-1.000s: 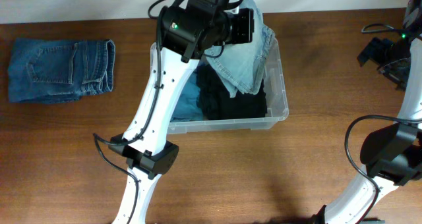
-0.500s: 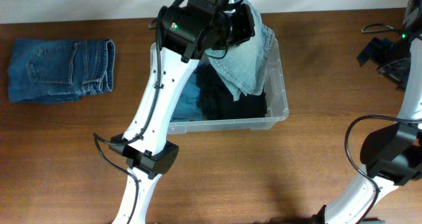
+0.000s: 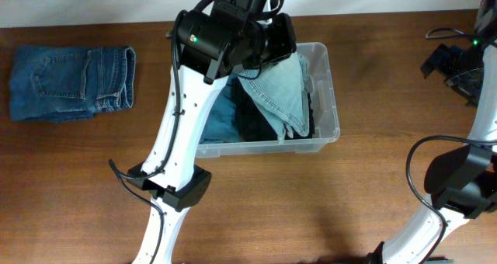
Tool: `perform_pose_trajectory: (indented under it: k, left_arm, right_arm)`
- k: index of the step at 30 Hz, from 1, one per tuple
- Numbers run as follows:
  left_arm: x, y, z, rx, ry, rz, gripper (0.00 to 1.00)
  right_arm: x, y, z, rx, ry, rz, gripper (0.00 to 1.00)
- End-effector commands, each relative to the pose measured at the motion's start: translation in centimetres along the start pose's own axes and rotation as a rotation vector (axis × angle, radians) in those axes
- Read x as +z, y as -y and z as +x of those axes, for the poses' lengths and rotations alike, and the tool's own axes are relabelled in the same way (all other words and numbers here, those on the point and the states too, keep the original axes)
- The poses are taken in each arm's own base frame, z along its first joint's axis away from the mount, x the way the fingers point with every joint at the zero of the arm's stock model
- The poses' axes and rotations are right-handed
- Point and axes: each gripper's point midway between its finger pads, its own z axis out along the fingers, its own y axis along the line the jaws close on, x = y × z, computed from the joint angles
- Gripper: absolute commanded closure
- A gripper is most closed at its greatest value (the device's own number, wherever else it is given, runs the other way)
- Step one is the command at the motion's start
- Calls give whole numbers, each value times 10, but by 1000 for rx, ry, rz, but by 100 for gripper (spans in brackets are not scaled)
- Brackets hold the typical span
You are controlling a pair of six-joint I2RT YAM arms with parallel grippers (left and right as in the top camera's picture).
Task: Pack container
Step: 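Lower the light-blue jeans into the container and release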
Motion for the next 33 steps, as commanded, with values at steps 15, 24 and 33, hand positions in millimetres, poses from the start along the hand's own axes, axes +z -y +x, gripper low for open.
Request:
perform_pose_trajectory:
  k: [15,24,33]
  left_arm:
    - [-9,36,-14,39,125,80,100]
    - [6,24,-12,27,107,23,99]
    - [36,2,-3,0,40,-53,99]
  right_arm:
    - [2,3,0,13,-3,15,2]
    - [2,3,0,14,-2,15,2]
    - [2,3,0,13,-3,15,2]
